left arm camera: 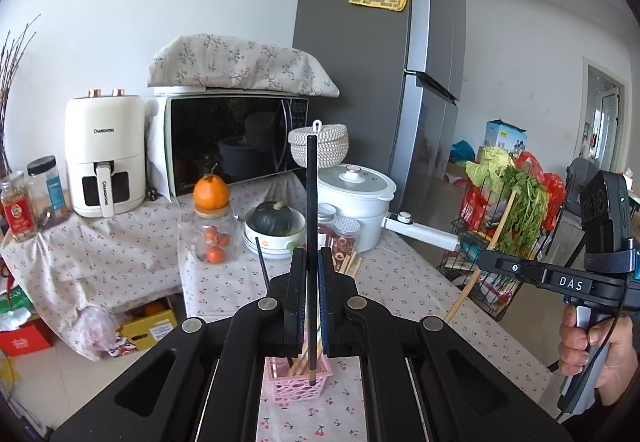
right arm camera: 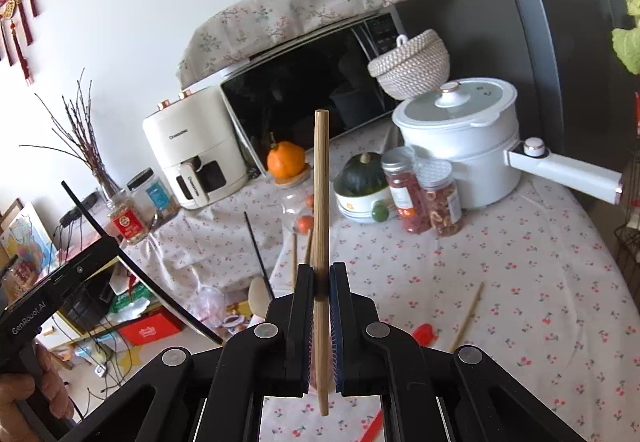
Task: Organize utensils
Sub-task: 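Carry both chopsticks to the pink caddy and release them inside with both tools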
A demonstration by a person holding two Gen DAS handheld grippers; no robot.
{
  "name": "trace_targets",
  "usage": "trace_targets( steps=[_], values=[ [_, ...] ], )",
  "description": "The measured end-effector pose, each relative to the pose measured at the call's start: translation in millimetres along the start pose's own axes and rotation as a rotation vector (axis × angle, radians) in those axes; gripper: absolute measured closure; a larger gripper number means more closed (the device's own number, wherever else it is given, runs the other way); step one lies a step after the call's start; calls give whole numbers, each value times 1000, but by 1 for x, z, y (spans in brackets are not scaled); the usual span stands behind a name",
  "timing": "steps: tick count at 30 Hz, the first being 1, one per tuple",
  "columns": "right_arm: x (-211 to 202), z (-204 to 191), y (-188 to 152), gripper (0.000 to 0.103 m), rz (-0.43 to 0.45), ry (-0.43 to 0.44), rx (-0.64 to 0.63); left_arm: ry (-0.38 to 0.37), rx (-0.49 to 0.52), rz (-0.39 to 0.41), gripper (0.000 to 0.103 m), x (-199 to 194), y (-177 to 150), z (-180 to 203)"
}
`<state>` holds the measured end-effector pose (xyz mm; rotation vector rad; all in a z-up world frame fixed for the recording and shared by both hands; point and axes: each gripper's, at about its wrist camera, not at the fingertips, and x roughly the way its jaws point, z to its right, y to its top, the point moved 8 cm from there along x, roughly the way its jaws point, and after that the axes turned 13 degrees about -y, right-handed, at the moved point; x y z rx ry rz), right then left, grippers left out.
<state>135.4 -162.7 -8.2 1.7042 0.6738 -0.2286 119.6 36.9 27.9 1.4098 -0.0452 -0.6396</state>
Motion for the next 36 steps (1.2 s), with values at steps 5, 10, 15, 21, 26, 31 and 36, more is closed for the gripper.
trace_targets(
  steps=[5,10,15,21,26,31,36],
  values=[
    [14,-16,6,97,17,30,18,37,40,-16,98,17,-2,-5],
    [32,-25,11,97,27,43,38,42,58,-11,98,30,1,-9],
    [51,-27,9,97,19,40,60,44,45,-74,98,47,-6,-16],
    [67,-33,4,97,17,31,47,40,15,-138,98,66,-21,-28],
    [81,-35,-2,97,-5,26,61,7,-5,-209,98,87,-34,-30],
    [94,-41,-10,97,-32,14,40,5,-20,-255,98,105,-47,-35],
    [104,-44,-19,97,-65,1,16,-1,-28,-265,98,113,-52,-38]
  ],
)
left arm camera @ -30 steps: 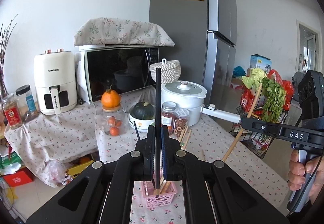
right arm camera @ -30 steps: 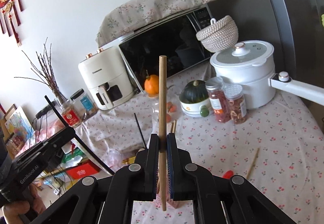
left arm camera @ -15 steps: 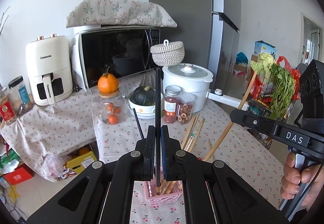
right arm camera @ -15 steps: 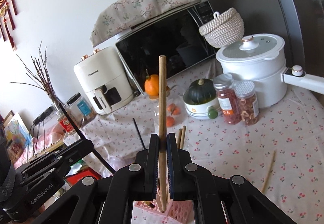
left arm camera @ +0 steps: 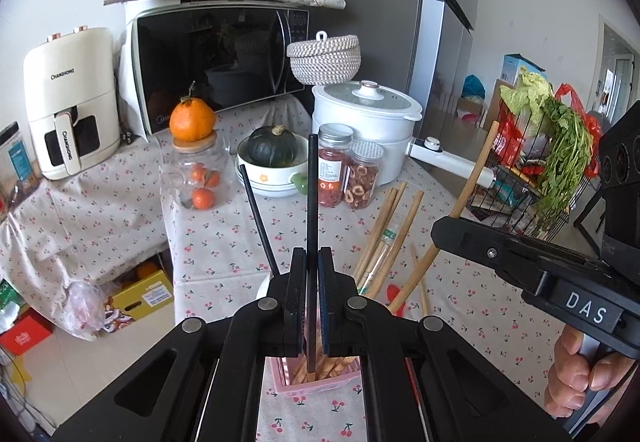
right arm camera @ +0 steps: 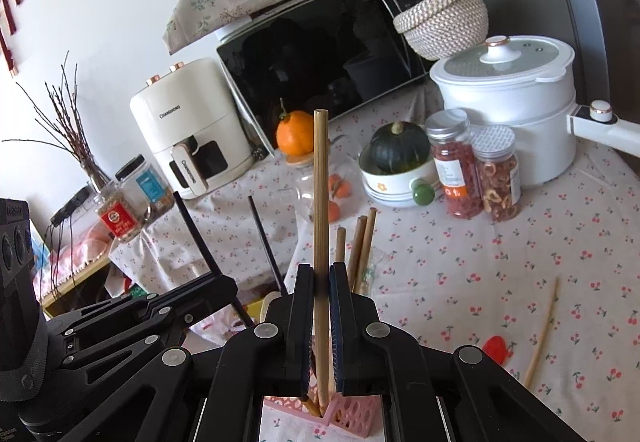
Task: Organize utensils
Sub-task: 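Carry both chopsticks to the pink caddy and release them inside with both tools, then move the left tool to the red spoon and close on its handle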
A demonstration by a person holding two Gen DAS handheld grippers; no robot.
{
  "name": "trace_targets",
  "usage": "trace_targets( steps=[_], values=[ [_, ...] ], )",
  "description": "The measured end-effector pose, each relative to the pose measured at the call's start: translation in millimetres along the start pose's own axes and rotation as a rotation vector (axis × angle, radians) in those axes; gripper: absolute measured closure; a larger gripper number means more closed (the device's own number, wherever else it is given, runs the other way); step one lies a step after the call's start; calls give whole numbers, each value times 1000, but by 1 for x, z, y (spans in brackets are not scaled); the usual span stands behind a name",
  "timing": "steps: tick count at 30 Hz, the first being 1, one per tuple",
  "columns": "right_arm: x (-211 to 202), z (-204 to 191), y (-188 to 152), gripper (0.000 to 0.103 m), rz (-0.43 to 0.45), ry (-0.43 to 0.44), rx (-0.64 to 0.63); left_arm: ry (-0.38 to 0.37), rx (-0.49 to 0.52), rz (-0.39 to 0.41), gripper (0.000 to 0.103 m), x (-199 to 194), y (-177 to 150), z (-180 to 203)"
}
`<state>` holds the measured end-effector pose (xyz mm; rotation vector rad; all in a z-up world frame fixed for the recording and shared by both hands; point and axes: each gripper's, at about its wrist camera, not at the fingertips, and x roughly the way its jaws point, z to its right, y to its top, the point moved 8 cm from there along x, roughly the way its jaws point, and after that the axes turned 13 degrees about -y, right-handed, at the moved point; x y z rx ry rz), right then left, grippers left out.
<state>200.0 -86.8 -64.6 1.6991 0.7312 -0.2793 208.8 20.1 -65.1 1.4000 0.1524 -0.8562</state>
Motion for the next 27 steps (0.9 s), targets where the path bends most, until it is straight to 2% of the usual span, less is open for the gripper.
trace_targets(
  steps=[6,7,9,10,12,13,14,18,20,21,23,27],
  values=[
    [9,2,-8,96,-34,-4,-3,-12,-5,7,97,2,0,2],
    [10,2,-9,92,-45,3,-1,-16,-9,5,97,2,0,2],
    [11,1,-11,90,-71,29,9,-23,-21,-4,96,1,-2,3],
    [10,1,-10,88,-76,36,13,-28,-29,-13,92,2,-3,3],
    [6,2,-8,73,-73,47,20,-33,-52,-31,74,3,-7,2],
    [3,3,-7,65,-67,50,26,-32,-65,-33,57,2,-8,1],
    [0,5,-5,60,-61,53,33,-31,-77,-30,45,1,-10,0],
    [-13,16,3,54,-42,51,54,-39,-114,-30,35,-5,-13,2],
    [-19,24,5,44,-34,37,58,-39,-125,-30,27,-8,-16,4],
    [-21,29,6,42,-32,26,58,-37,-130,-31,25,-10,-17,5],
    [-26,39,6,33,-31,-6,54,-31,-142,-37,15,-14,-22,9],
    [-35,64,1,19,-33,-90,26,-27,-150,-51,4,-17,-35,20]
  ],
)
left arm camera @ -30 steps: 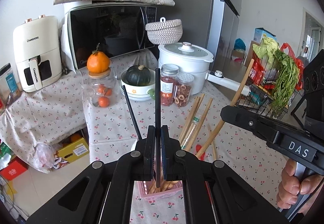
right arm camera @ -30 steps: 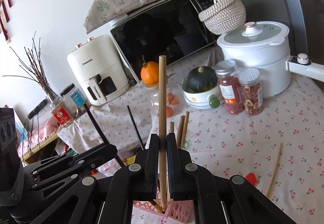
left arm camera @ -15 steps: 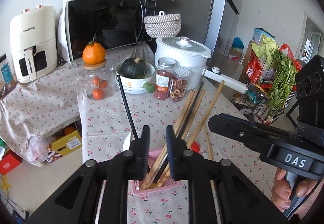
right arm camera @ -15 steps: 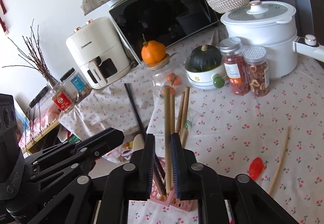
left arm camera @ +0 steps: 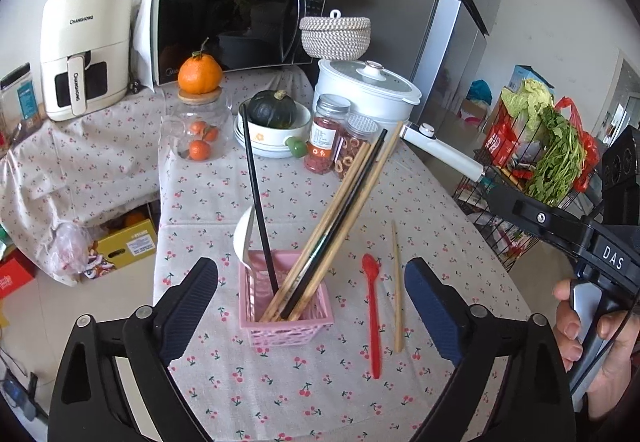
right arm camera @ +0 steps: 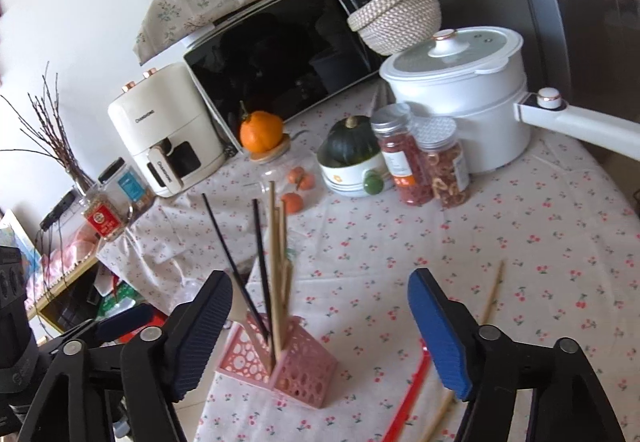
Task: Organize utensils
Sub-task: 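Move the left tool to the red spoon and close on its handle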
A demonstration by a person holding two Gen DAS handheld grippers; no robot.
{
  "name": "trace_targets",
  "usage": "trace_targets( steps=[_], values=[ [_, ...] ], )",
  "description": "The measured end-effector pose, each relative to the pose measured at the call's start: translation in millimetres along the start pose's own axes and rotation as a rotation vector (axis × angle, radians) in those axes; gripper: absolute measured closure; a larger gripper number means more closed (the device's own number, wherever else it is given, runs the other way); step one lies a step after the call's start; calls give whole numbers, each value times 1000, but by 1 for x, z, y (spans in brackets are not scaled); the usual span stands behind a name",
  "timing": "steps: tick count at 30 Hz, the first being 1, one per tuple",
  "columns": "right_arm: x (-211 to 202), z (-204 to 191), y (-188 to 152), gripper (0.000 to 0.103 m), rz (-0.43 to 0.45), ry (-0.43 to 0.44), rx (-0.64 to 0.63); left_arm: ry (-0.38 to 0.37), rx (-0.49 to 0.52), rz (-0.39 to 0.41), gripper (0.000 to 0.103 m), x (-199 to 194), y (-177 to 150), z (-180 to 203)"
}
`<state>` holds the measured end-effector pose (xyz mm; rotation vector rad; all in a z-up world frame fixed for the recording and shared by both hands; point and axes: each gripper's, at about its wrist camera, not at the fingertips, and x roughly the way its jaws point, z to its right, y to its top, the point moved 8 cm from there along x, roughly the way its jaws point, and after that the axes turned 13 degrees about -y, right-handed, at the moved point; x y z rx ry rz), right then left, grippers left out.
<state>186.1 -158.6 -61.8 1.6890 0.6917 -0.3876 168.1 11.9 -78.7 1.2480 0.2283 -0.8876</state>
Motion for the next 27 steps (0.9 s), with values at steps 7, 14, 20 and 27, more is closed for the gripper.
trace_targets(
  steps=[7,14,20,27],
  values=[
    [-3,41,-21,9,-29,-129,-89,-27,12,4,0,2,-15,23],
    [-7,80,-41,5,-85,-203,-122,-50,88,-46,0,20,-26,57],
    [-7,118,-49,4,-135,-255,-68,-39,127,-97,0,47,-36,81],
    [7,159,-56,4,-197,-326,-7,-34,129,-214,0,111,-57,98]
  ],
)
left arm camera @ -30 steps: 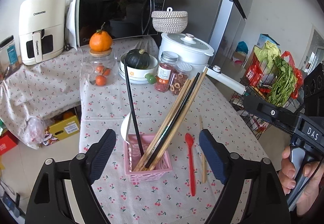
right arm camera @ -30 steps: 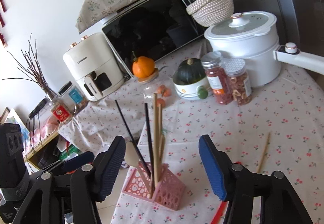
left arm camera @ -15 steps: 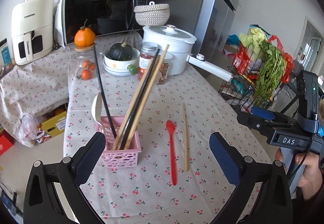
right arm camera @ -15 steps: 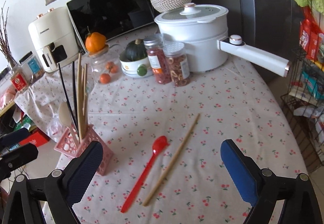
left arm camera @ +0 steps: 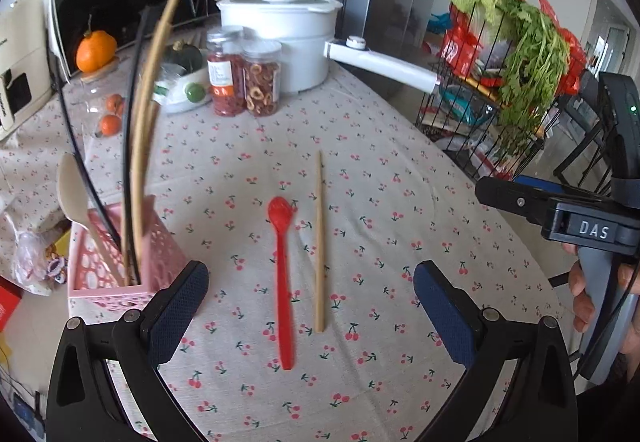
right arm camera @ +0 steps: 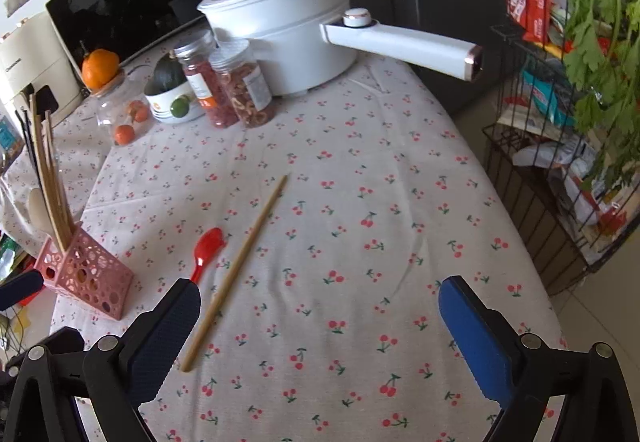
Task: Organize utensils
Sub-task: 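Move the left tool to the red spoon and close on its handle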
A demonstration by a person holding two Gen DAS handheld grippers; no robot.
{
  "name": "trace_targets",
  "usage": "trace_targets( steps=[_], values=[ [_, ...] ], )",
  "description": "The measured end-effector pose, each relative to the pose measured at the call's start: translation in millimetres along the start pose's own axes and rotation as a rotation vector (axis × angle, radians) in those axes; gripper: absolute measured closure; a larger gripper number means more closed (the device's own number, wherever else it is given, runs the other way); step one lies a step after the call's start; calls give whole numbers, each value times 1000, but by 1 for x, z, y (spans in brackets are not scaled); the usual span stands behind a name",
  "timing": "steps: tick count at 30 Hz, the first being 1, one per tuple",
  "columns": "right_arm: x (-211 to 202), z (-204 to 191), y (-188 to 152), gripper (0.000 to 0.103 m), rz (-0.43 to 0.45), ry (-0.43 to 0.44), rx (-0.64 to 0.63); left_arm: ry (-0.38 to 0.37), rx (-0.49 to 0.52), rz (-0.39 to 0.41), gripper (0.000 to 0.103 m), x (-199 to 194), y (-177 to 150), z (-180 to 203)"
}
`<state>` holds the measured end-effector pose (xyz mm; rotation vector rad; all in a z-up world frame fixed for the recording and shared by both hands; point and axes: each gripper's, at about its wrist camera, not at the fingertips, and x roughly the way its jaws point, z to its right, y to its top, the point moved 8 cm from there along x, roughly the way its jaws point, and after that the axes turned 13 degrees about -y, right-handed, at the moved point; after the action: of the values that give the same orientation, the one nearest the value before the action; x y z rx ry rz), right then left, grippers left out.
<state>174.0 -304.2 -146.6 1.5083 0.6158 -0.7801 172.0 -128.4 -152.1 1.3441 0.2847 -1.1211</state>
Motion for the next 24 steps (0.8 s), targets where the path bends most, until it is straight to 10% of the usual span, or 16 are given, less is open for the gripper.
trace_targets(
  steps=[7,24],
  values=[
    [22,22,-12,4,-63,-36,-2,78,-124,-99,1,60,3,-29],
    [40,42,-12,4,-132,-12,98,180,-153,-207,64,137,29,-65]
  ],
)
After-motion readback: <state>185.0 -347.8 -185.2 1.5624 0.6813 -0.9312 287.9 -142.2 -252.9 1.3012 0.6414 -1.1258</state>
